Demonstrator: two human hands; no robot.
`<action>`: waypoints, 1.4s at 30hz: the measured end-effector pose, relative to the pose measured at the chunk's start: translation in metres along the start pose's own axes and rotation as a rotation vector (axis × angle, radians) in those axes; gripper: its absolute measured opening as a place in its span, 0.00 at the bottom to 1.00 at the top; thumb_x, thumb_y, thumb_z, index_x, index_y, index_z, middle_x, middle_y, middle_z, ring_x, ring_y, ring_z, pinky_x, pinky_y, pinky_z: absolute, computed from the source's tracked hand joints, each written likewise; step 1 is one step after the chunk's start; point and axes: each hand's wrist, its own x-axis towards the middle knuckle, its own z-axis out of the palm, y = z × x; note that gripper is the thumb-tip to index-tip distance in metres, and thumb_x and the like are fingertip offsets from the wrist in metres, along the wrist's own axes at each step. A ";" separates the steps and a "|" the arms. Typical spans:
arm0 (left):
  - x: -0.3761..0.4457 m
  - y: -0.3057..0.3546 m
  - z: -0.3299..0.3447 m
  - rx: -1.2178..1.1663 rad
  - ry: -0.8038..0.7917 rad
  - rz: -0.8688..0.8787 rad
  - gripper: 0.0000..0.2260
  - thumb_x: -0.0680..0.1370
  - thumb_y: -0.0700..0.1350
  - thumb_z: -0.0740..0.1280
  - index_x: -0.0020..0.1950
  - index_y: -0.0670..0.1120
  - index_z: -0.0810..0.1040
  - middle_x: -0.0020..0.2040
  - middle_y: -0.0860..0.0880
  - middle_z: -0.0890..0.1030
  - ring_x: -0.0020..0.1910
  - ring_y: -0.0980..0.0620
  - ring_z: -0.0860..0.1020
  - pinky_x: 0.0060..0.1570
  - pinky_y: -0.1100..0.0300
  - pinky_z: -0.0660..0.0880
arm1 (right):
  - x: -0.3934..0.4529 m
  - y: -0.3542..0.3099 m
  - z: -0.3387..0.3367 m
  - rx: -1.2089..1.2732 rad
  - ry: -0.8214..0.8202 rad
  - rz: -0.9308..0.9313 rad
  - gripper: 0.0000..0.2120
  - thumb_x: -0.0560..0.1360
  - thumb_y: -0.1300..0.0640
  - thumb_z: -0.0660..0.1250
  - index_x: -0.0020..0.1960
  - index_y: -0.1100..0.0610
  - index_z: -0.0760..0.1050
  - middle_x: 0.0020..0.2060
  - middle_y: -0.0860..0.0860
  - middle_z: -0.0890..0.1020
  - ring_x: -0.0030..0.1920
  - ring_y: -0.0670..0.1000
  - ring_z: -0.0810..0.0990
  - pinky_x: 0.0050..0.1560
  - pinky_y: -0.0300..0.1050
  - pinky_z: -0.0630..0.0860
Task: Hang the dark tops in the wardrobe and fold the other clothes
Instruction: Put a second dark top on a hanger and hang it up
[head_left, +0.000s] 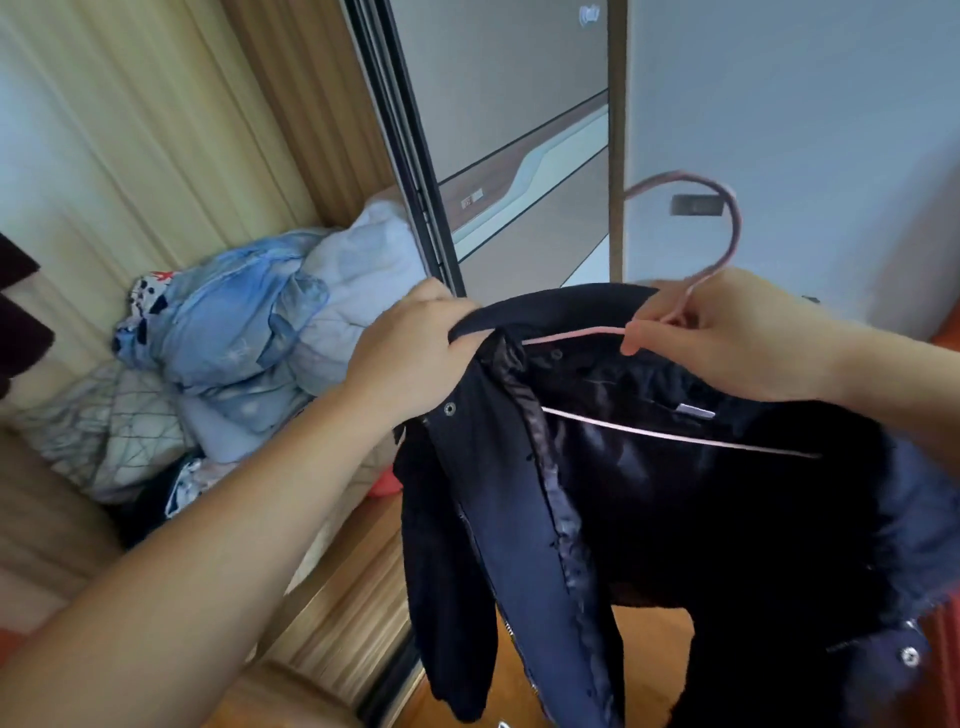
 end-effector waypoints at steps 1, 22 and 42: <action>0.001 0.000 -0.004 0.064 0.003 0.019 0.11 0.81 0.54 0.61 0.51 0.54 0.82 0.46 0.51 0.76 0.47 0.44 0.76 0.46 0.49 0.74 | -0.004 -0.002 0.003 0.004 0.036 -0.008 0.10 0.78 0.50 0.64 0.41 0.44 0.82 0.31 0.45 0.81 0.30 0.44 0.75 0.33 0.26 0.68; 0.021 0.015 -0.022 0.115 0.241 0.111 0.05 0.77 0.46 0.67 0.48 0.51 0.83 0.37 0.55 0.78 0.39 0.49 0.75 0.32 0.57 0.66 | 0.009 -0.039 0.015 0.177 0.051 0.147 0.09 0.80 0.60 0.59 0.53 0.53 0.76 0.21 0.43 0.70 0.20 0.39 0.71 0.22 0.26 0.63; 0.030 0.062 -0.027 0.194 0.161 0.520 0.18 0.80 0.56 0.59 0.61 0.48 0.80 0.53 0.49 0.82 0.53 0.45 0.79 0.51 0.51 0.74 | 0.003 -0.059 -0.014 0.733 0.088 0.164 0.05 0.75 0.57 0.64 0.47 0.49 0.68 0.22 0.44 0.71 0.21 0.45 0.64 0.23 0.38 0.60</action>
